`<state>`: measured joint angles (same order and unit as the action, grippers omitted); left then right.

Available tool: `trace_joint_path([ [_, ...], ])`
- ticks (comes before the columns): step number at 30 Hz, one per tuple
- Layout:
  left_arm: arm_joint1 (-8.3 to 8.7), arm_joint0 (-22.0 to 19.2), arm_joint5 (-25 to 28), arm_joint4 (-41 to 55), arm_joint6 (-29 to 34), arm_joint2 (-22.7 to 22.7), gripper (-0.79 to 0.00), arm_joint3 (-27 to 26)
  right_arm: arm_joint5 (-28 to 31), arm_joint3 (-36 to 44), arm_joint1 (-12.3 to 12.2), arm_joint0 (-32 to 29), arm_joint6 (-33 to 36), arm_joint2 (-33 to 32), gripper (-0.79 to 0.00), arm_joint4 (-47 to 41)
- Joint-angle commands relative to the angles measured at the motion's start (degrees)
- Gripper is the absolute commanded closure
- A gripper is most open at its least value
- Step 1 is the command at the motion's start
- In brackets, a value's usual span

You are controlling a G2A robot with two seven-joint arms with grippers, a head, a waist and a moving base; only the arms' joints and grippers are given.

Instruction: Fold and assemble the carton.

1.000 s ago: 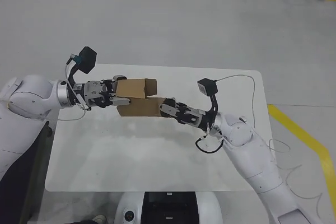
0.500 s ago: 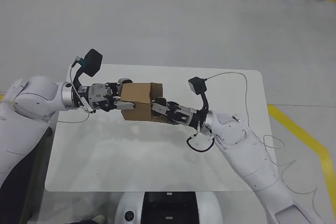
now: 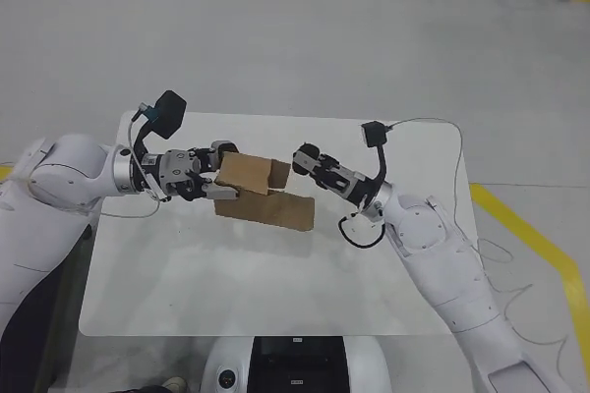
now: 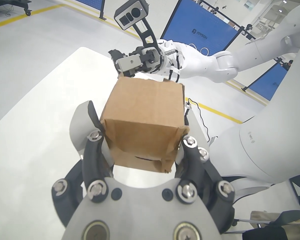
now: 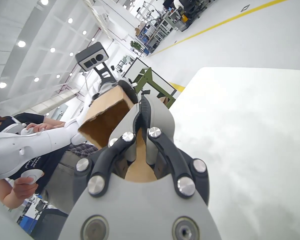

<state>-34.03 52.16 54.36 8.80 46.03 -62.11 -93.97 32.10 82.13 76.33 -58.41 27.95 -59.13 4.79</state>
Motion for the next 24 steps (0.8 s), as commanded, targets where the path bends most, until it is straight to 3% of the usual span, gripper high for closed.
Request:
trace_joint_path([
  [1, -0.07, -0.22, 0.05, 0.12, 0.46, 0.06, -0.634, -0.09, -0.51, -0.25, 0.16, 0.49, -0.80, 0.47, 0.000, 1.21],
  [9, -0.47, -1.12, 0.08, 1.27, 1.47, 0.42, -0.597, 1.18, -1.12, -0.84, 0.39, 0.74, -1.24, 1.19, 0.000, 1.79],
  [15, -0.85, -1.32, 0.13, 1.33, 1.66, 0.88, -0.619, 4.44, -1.78, -0.73, -0.15, -2.00, -0.08, 0.19, 0.000, 2.48],
  [19, -0.81, -0.95, 0.18, 1.01, 1.03, -0.09, -0.677, 6.70, -4.32, 1.33, -0.75, -4.51, 2.40, -0.10, 0.000, 5.66],
  [21, -0.76, -0.63, 0.15, 1.27, 0.89, -0.42, -0.785, 7.31, -4.89, 2.76, -0.95, -5.87, 3.24, 0.24, 0.000, 7.10],
  [24, -0.65, 0.21, 0.21, 2.26, 0.33, -1.20, -0.785, 7.92, -4.28, 5.43, -1.37, -7.93, 4.14, 1.21, 0.000, 13.28],
])
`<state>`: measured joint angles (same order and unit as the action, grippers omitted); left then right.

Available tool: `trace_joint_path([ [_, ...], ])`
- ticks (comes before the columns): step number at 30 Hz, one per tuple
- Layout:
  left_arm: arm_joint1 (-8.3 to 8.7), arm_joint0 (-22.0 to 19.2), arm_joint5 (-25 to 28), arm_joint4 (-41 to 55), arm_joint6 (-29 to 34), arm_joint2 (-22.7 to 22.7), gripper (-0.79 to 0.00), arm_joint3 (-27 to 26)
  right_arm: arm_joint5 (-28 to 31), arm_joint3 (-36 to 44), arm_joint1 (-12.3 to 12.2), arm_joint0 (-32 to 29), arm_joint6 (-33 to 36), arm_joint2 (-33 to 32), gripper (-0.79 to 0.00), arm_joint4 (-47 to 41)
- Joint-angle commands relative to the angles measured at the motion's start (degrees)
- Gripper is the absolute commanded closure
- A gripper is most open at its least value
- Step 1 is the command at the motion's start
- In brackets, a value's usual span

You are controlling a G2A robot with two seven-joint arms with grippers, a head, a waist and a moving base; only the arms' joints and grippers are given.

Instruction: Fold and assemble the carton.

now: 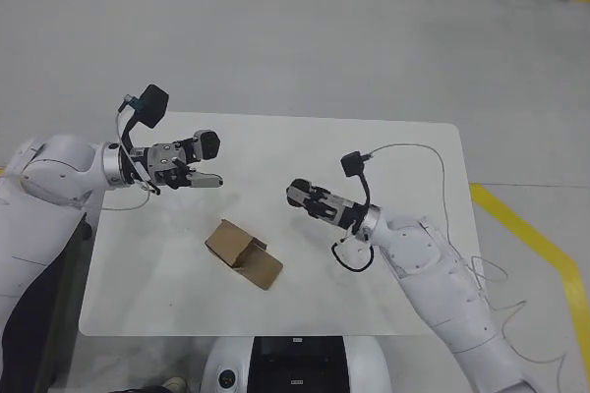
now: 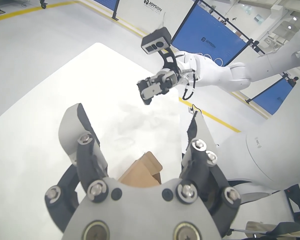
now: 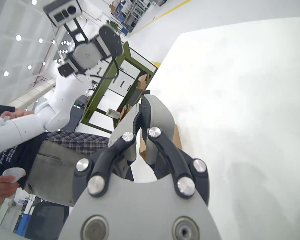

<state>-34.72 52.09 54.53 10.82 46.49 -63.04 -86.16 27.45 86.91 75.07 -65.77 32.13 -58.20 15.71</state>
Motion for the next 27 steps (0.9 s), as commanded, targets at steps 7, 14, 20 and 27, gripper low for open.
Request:
trace_joint_path([
  [7, 0.21, 1.90, 0.05, 0.82, -0.92, -1.77, -0.785, -0.14, 7.03, -0.99, -0.24, -1.67, -5.68, 2.90, -0.271, 15.77],
  [14, 0.28, 3.36, -0.07, -0.56, 1.81, -1.39, -0.785, -0.66, 11.61, -6.80, 0.64, 1.18, -13.57, 7.38, -0.314, 28.95],
  [20, 0.65, 4.31, 0.41, -1.43, 2.84, -2.46, -0.785, -0.12, 10.59, -11.33, 1.85, 4.08, -19.20, 10.90, -0.354, 35.64],
  [27, 0.98, 5.75, 0.89, -1.10, 1.81, -4.28, -0.785, -0.34, 11.36, -16.45, 3.24, 6.87, -21.79, 14.98, -0.388, 39.82],
])
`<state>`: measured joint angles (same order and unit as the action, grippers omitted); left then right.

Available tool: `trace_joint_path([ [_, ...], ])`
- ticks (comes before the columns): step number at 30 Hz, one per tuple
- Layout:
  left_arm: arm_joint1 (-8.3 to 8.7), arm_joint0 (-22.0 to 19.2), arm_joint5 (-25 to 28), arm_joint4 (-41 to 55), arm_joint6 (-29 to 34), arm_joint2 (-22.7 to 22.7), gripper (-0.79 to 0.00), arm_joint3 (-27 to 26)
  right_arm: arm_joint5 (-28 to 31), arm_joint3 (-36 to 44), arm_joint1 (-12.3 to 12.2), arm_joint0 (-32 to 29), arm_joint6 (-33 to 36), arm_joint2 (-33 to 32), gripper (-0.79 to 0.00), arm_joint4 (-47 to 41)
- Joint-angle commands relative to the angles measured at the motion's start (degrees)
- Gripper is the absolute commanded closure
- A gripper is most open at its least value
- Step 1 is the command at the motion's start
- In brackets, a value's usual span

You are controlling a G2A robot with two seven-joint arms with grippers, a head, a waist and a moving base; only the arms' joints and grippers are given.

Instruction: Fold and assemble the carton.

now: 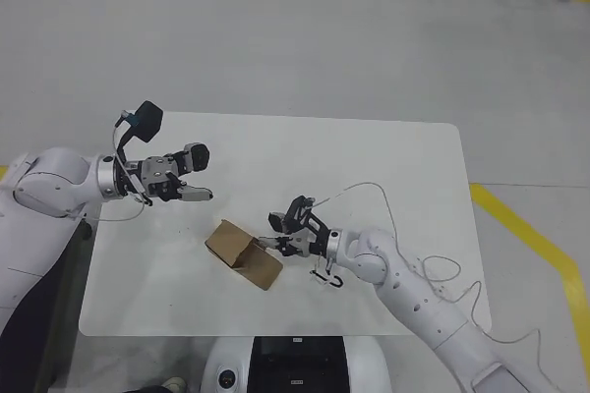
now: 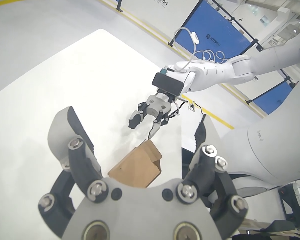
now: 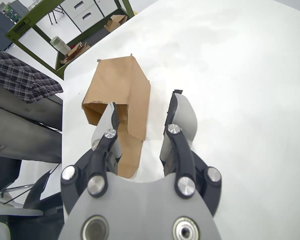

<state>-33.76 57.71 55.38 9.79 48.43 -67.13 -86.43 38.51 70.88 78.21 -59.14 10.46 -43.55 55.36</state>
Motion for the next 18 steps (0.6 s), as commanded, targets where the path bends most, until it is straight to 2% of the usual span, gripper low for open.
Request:
trace_joint_path([
  [1, 0.07, 0.36, 0.05, -0.12, -0.38, -0.56, -0.785, -0.12, 0.89, -0.93, 0.30, 0.48, -0.80, 0.83, -0.391, 0.34],
  [3, 0.13, 0.66, 0.07, -0.10, -0.71, -1.01, -0.785, -0.21, 1.28, -1.32, 0.46, 0.64, -1.39, 1.30, -0.413, 0.88],
  [8, 0.23, 1.36, -0.04, -0.26, -1.52, -2.17, -0.785, -0.41, 0.87, -2.76, 0.74, 0.71, -1.97, 1.99, -0.357, 2.06],
  [9, 0.23, 1.44, -0.02, -0.36, -1.55, -2.31, -0.785, -0.53, 0.60, -2.93, 0.81, 0.79, -2.08, 2.03, -0.308, 2.17],
  [12, 0.22, 1.67, -0.08, -0.49, -1.72, -2.59, -0.785, -0.71, 0.27, -3.35, 0.97, 1.08, -2.26, 2.17, -0.034, 2.40],
  [18, 0.17, 1.87, -0.61, -0.97, -1.54, -2.98, -0.785, -0.85, 0.43, -4.89, 1.27, 2.08, -1.67, 2.06, 0.000, 1.73],
])
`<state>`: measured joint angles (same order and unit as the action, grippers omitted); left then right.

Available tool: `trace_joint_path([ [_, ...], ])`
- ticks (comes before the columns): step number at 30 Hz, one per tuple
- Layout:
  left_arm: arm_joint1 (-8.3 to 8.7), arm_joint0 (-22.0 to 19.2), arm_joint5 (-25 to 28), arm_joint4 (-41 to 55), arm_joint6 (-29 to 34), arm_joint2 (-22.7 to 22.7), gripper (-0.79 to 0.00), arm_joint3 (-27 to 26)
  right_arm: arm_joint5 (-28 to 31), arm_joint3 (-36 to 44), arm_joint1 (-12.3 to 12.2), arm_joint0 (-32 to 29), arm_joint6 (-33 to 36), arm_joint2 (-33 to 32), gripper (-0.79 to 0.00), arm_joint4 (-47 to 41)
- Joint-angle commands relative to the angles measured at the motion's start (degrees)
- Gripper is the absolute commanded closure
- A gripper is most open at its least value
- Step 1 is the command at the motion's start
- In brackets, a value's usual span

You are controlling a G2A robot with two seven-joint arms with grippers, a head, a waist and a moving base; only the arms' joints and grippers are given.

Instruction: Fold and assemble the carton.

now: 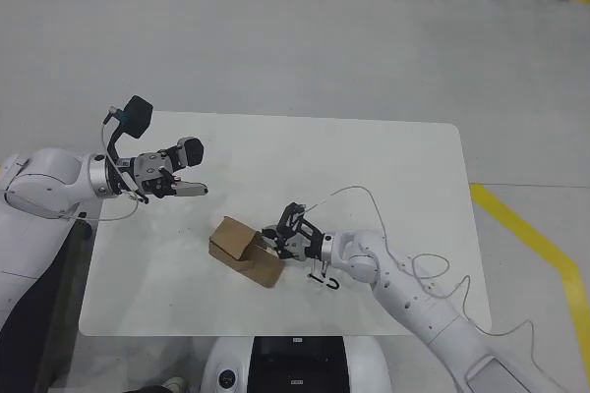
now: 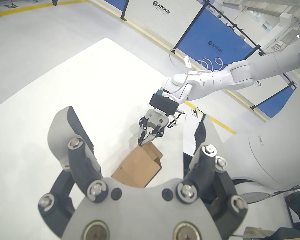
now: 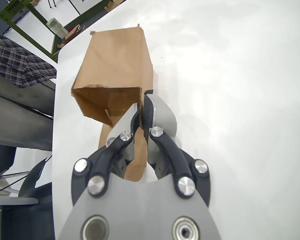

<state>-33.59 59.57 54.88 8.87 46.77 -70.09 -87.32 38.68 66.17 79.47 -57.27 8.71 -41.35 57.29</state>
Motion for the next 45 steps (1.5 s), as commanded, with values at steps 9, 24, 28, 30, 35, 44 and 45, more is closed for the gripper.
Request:
trace_joint_path([
  [9, 0.06, -0.17, -0.28, -0.04, 2.92, 0.05, -0.785, -0.41, 7.55, 2.39, -1.42, 2.60, 1.21, -5.19, 0.000, -2.61],
  [24, 1.47, -1.76, 0.84, -2.61, 1.80, 2.47, -0.785, -2.73, 17.03, 11.80, -5.07, 5.90, 14.51, -14.24, 0.000, -10.62],
  [28, 1.47, -1.76, 0.84, -2.61, 1.80, 2.47, -0.785, -2.73, 17.03, 11.80, -5.07, 5.90, 14.51, -14.24, 0.000, -10.62],
  [30, 1.47, -1.76, 0.84, -2.61, 1.80, 2.47, -0.785, -2.73, 17.03, 11.80, -5.07, 5.90, 14.51, -14.24, 0.000, -10.62],
  [35, 1.47, -1.76, 0.84, -2.61, 1.80, 2.47, -0.785, -2.73, 17.03, 11.80, -5.07, 5.90, 14.51, -14.24, 0.000, -10.62],
  [44, 1.25, -1.95, 1.66, -11.28, 0.97, 4.15, -0.785, -4.50, 19.33, 9.23, -5.23, 9.54, 18.76, -11.54, 0.000, -12.46],
  [45, 1.23, -2.28, 2.27, -13.49, 0.37, 4.57, -0.785, -4.54, 19.33, 8.39, -5.28, 10.44, 19.03, -11.01, 0.000, -13.92],
])
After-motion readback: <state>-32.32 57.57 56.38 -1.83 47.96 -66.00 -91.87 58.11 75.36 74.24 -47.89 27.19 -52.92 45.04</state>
